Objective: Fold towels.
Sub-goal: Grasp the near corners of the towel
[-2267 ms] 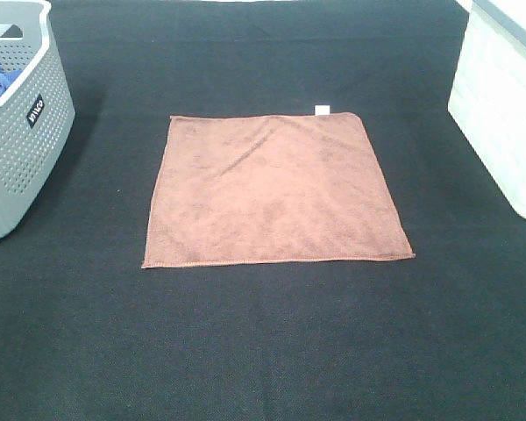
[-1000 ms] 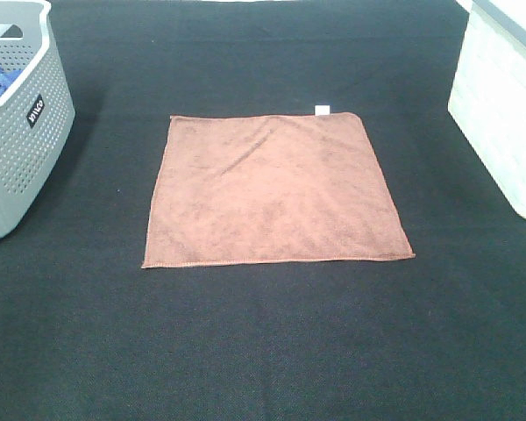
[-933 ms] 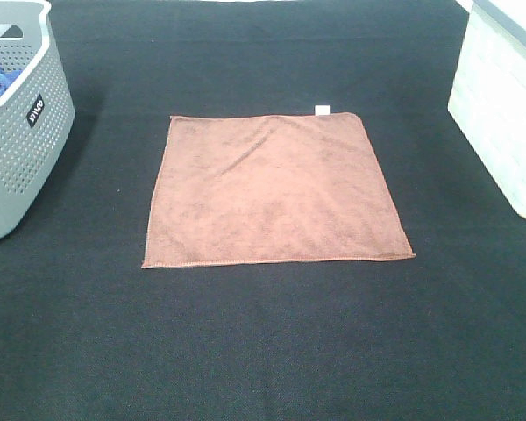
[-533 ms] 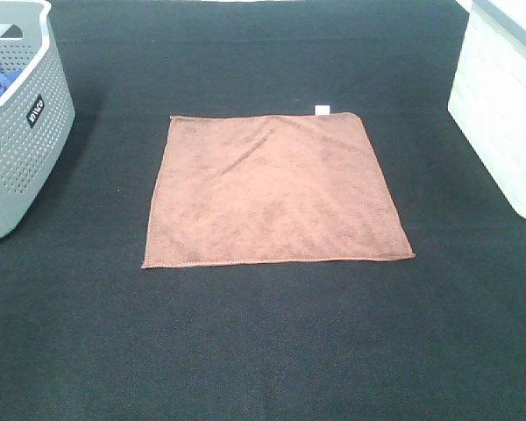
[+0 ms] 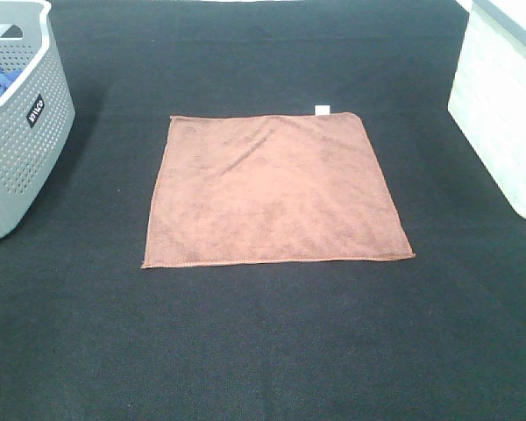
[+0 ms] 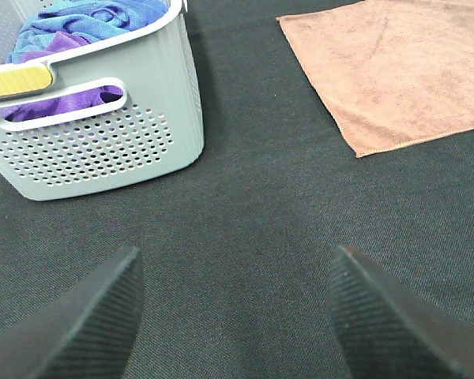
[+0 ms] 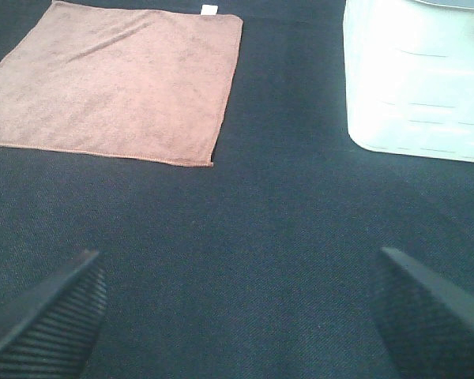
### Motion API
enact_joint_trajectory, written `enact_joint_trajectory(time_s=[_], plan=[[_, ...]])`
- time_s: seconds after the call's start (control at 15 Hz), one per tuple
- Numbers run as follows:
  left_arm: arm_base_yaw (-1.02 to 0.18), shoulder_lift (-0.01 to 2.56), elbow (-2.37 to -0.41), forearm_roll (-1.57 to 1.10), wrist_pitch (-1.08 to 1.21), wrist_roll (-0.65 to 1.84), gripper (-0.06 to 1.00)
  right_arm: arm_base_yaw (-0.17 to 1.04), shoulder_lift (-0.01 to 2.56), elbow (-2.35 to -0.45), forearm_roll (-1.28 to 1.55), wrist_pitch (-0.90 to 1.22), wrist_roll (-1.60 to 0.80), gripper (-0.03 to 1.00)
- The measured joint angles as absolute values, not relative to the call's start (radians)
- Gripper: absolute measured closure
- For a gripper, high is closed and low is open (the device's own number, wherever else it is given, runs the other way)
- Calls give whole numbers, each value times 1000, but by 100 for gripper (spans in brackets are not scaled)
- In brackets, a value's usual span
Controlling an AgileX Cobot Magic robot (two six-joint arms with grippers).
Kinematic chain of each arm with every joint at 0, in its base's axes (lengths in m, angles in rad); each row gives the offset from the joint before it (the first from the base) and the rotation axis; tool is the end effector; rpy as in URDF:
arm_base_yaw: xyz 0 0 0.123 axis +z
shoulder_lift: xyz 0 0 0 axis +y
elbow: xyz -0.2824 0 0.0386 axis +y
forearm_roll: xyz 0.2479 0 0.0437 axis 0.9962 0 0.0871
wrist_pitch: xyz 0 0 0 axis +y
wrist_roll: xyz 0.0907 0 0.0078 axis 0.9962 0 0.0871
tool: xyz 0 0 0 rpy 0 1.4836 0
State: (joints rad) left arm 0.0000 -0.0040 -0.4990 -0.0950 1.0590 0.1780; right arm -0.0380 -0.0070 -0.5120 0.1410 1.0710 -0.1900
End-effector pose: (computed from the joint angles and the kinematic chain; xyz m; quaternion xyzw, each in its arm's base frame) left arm -0.0055 -0.0075 0.2773 0.0775 0.8475 -0.0008 0.5251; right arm -0.0078 0.0115 0.2803 -0.0682 0.8461 0.0103 0.5285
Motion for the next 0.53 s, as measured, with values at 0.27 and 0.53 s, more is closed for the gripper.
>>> enact_joint_trajectory(time_s=[0.27,0.53], plan=[[0,-4,-499,-95,1059,178,30,-38,-7,-512,141,1071,-190,12],[0,-4,-499,-95,1059,178,30,-38,-7,-512,141,1071,-190,12]])
